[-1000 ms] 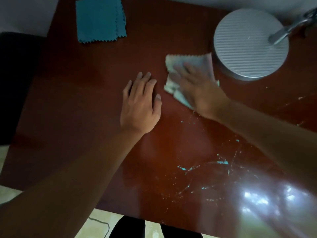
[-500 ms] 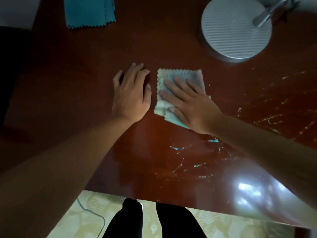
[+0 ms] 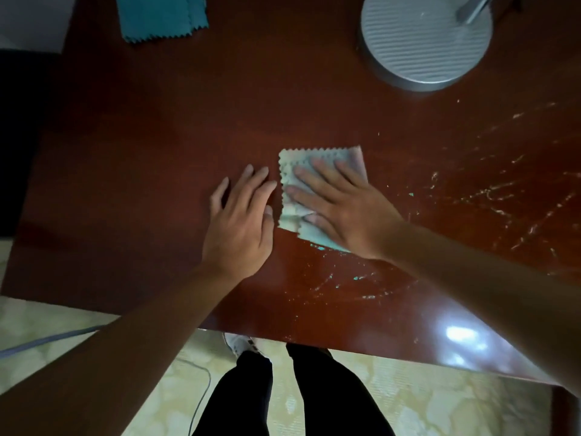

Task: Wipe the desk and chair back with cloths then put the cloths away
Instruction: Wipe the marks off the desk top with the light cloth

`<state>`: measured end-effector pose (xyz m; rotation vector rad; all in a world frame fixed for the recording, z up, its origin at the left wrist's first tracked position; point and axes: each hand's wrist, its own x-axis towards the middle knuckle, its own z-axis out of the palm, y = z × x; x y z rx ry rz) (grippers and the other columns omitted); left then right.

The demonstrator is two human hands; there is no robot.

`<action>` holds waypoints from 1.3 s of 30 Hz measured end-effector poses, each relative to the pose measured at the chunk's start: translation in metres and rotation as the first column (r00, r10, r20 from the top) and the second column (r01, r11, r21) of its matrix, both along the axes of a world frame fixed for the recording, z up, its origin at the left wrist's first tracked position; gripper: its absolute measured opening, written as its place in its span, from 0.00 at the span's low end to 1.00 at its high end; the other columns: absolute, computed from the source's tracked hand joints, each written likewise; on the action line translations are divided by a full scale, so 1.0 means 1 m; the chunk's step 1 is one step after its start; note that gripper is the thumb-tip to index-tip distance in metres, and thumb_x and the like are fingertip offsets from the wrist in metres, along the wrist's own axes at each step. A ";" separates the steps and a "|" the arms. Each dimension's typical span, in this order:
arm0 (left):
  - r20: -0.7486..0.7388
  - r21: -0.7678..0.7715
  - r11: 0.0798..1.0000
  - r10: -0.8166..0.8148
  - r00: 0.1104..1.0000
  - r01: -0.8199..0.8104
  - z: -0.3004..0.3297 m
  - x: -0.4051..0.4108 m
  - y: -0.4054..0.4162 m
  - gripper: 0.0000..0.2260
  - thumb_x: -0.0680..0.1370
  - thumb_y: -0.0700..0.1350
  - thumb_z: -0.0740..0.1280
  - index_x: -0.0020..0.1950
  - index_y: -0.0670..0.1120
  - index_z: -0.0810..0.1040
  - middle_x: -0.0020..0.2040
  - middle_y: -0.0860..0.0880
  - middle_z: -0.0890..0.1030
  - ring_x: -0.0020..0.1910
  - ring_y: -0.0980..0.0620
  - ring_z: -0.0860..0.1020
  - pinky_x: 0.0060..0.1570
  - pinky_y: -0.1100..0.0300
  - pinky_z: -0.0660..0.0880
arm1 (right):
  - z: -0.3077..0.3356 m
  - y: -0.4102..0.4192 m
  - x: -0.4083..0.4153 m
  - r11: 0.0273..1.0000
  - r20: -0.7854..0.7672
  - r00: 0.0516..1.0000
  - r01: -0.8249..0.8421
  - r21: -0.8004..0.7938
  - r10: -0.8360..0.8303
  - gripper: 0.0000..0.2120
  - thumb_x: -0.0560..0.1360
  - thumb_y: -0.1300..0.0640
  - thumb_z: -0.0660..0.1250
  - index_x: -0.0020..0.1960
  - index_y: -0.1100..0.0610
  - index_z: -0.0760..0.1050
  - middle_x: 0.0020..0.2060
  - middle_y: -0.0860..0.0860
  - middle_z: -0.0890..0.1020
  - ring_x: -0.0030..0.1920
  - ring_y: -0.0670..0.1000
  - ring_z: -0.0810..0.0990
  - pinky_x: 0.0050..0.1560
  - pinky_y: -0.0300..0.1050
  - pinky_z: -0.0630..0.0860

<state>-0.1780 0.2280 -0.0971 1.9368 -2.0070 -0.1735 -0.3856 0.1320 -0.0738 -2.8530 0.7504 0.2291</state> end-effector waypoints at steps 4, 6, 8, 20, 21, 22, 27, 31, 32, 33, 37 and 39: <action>-0.005 0.000 1.000 0.016 1.000 -0.016 0.000 0.000 0.000 0.17 0.80 0.42 0.58 0.68 0.43 0.74 0.73 0.46 0.72 0.76 0.47 0.65 0.73 0.41 0.59 | 0.000 -0.068 0.010 0.976 -0.030 0.977 0.210 -0.065 -0.212 0.25 0.85 0.48 0.45 0.80 0.51 0.48 0.80 0.55 0.51 0.80 0.60 0.47 0.78 0.59 0.44; -0.011 -0.001 1.000 0.015 1.000 -0.015 -0.001 0.000 0.000 0.17 0.80 0.43 0.58 0.68 0.43 0.73 0.73 0.46 0.72 0.76 0.48 0.65 0.74 0.42 0.58 | -0.002 -0.091 0.016 0.949 0.012 0.950 0.311 -0.060 -0.311 0.25 0.85 0.48 0.45 0.80 0.51 0.50 0.80 0.55 0.53 0.80 0.60 0.48 0.78 0.59 0.45; -0.028 -0.012 1.000 0.018 0.999 -0.018 -0.002 0.001 0.000 0.16 0.80 0.42 0.58 0.67 0.44 0.73 0.72 0.46 0.73 0.76 0.48 0.65 0.74 0.44 0.58 | -0.002 -0.076 0.020 0.946 0.042 0.947 0.319 -0.061 -0.317 0.24 0.85 0.48 0.45 0.80 0.51 0.52 0.80 0.54 0.54 0.80 0.60 0.49 0.78 0.59 0.46; -0.111 -0.027 1.000 0.014 0.994 -0.017 0.000 0.002 0.000 0.17 0.78 0.40 0.60 0.65 0.44 0.75 0.70 0.45 0.75 0.74 0.46 0.67 0.73 0.43 0.60 | -0.001 -0.038 0.022 0.942 -0.047 0.943 0.327 -0.069 -0.331 0.26 0.85 0.45 0.44 0.81 0.50 0.47 0.80 0.54 0.50 0.80 0.59 0.46 0.78 0.58 0.41; -0.128 -0.021 1.000 0.011 0.992 -0.013 0.001 0.003 0.000 0.17 0.77 0.39 0.60 0.66 0.44 0.75 0.70 0.44 0.75 0.74 0.45 0.67 0.74 0.43 0.60 | -0.002 -0.041 0.024 0.929 -0.035 0.930 0.364 -0.066 -0.367 0.26 0.85 0.45 0.44 0.81 0.50 0.47 0.80 0.54 0.50 0.80 0.59 0.46 0.78 0.59 0.43; -0.149 -0.015 1.000 0.005 0.989 -0.007 0.002 0.003 0.001 0.17 0.77 0.39 0.60 0.66 0.43 0.75 0.70 0.44 0.75 0.74 0.45 0.67 0.74 0.44 0.59 | -0.003 -0.034 0.025 0.924 -0.016 0.926 0.377 -0.063 -0.378 0.26 0.85 0.46 0.44 0.81 0.51 0.47 0.80 0.54 0.50 0.80 0.58 0.46 0.78 0.59 0.44; -0.214 -0.005 0.998 -0.061 0.975 0.061 0.010 0.008 0.012 0.20 0.75 0.37 0.61 0.67 0.42 0.74 0.70 0.44 0.74 0.74 0.44 0.67 0.74 0.45 0.59 | -0.001 0.068 0.013 0.956 -0.018 0.957 0.288 -0.053 -0.289 0.25 0.84 0.45 0.43 0.80 0.50 0.49 0.80 0.53 0.52 0.80 0.58 0.47 0.79 0.58 0.47; -0.147 -0.015 0.976 -0.215 0.966 0.215 0.009 0.017 0.054 0.17 0.78 0.38 0.61 0.67 0.40 0.74 0.70 0.43 0.74 0.74 0.43 0.68 0.73 0.43 0.60 | 0.001 0.089 0.006 0.969 -0.069 0.967 0.245 -0.029 -0.247 0.26 0.84 0.45 0.44 0.80 0.50 0.49 0.80 0.53 0.51 0.80 0.58 0.47 0.78 0.59 0.47; -0.137 -0.016 0.966 -0.257 0.957 0.257 0.007 0.020 0.061 0.17 0.79 0.38 0.61 0.67 0.39 0.74 0.70 0.42 0.74 0.73 0.43 0.68 0.72 0.44 0.61 | 0.001 0.078 0.008 0.955 -0.056 0.954 0.293 -0.037 -0.295 0.26 0.84 0.45 0.44 0.80 0.50 0.49 0.80 0.54 0.52 0.80 0.58 0.47 0.78 0.59 0.47; -0.137 -0.017 0.961 -0.275 0.952 0.276 0.005 0.022 0.064 0.17 0.79 0.39 0.61 0.67 0.38 0.74 0.69 0.41 0.75 0.73 0.42 0.68 0.72 0.45 0.62 | 0.000 0.064 0.010 0.926 -0.030 0.926 0.375 -0.047 -0.377 0.26 0.84 0.45 0.44 0.80 0.51 0.50 0.80 0.54 0.52 0.80 0.58 0.48 0.78 0.60 0.47; -0.175 -0.023 0.969 -0.245 0.954 0.245 0.002 0.022 0.060 0.16 0.79 0.39 0.60 0.67 0.38 0.74 0.68 0.40 0.76 0.72 0.43 0.69 0.70 0.49 0.63 | -0.002 0.030 0.021 0.794 0.011 0.795 0.607 -0.044 -0.607 0.25 0.85 0.46 0.43 0.80 0.50 0.48 0.80 0.53 0.50 0.80 0.58 0.46 0.78 0.59 0.44; -0.182 -0.028 0.968 -0.249 0.951 0.248 0.002 0.022 0.061 0.16 0.79 0.39 0.59 0.66 0.37 0.74 0.67 0.40 0.76 0.72 0.43 0.70 0.70 0.50 0.64 | -0.003 0.055 0.028 0.818 0.047 0.820 0.573 -0.050 -0.571 0.25 0.85 0.46 0.45 0.80 0.51 0.51 0.80 0.53 0.52 0.80 0.59 0.48 0.78 0.60 0.45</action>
